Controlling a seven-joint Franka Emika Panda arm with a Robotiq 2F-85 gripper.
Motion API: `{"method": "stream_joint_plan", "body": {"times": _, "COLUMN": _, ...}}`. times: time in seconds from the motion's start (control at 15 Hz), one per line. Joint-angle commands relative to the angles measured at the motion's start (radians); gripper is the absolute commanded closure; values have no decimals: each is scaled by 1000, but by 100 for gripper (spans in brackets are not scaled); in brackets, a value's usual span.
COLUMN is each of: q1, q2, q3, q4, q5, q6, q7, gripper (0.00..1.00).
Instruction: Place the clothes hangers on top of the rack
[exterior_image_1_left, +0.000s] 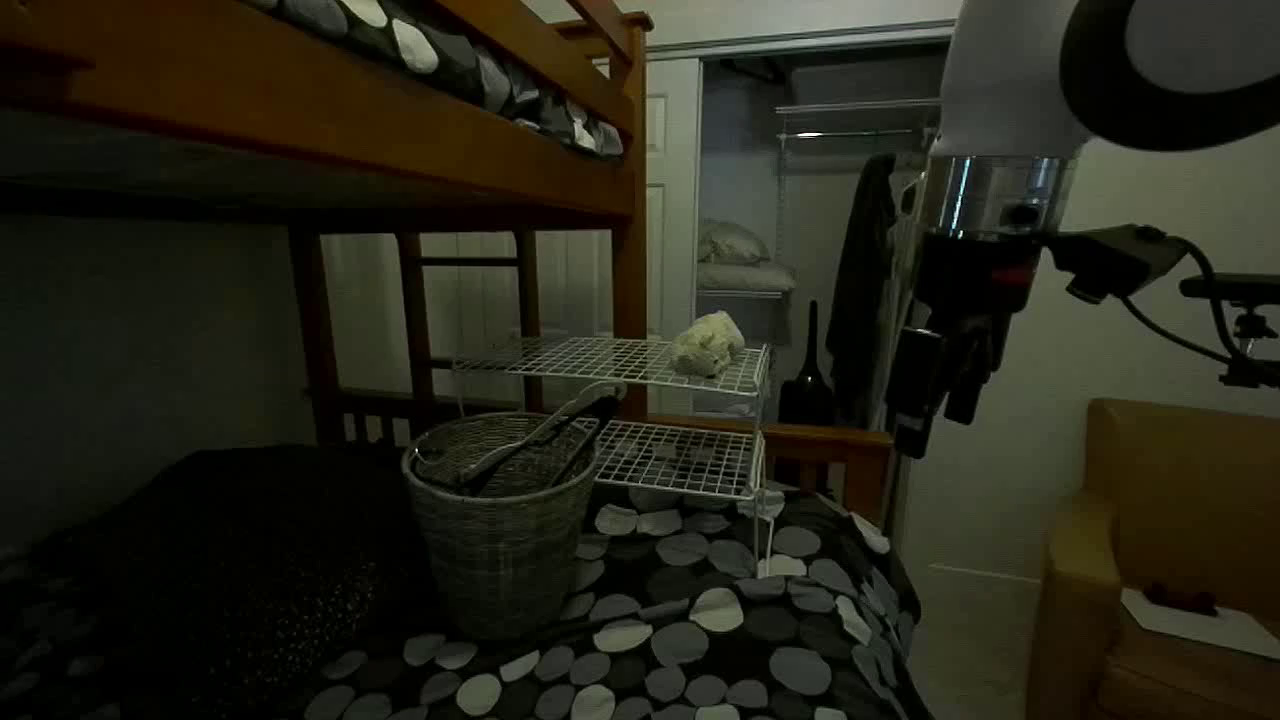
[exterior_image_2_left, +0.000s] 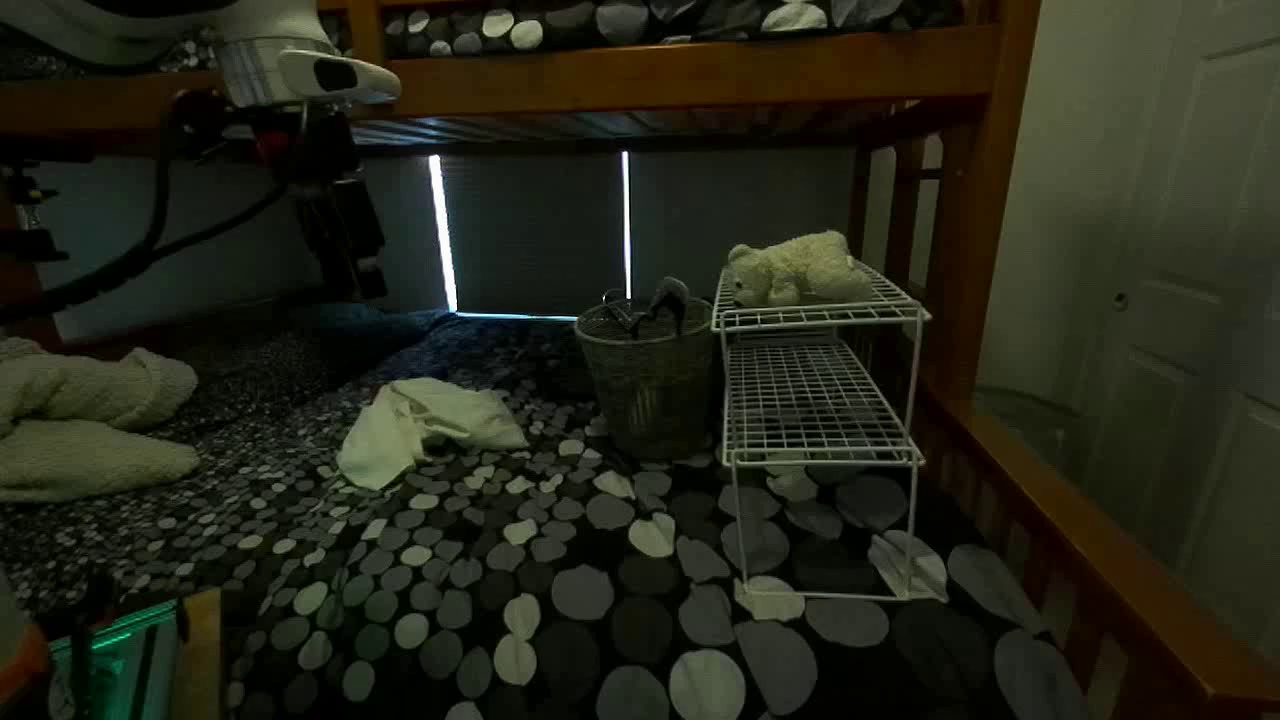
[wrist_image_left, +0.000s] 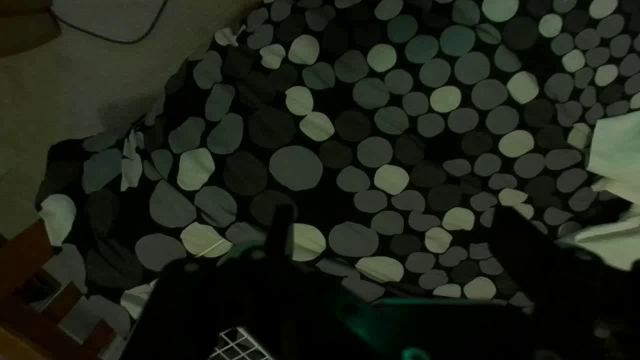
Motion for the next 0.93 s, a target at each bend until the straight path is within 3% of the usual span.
{"method": "stream_joint_plan", "body": {"times": 0.0, "q1": 4, "q2": 2, "q3": -3, "q4": 2, "q5": -3, "q6": -2, "q7": 3, "gripper": 0}}
{"method": "stream_joint_plan", "body": {"times": 0.13, "q1": 4, "q2": 2, "q3": -3, "q4": 2, "q5": -3, "q6": -2, "q7": 3, "gripper": 0}}
{"method": "stream_joint_plan", "body": {"times": 0.33, "q1": -55, "q2": 72, "q3": 16, "q4": 71, "q5": 38, "q6": 14, "q7": 158, "gripper": 0}}
{"method": "stream_joint_plan", "body": {"times": 0.87, "q1": -225, "q2": 401, "q3": -28, "q4": 390, "q5": 33, "q6": 66, "q7": 393, "gripper": 0}}
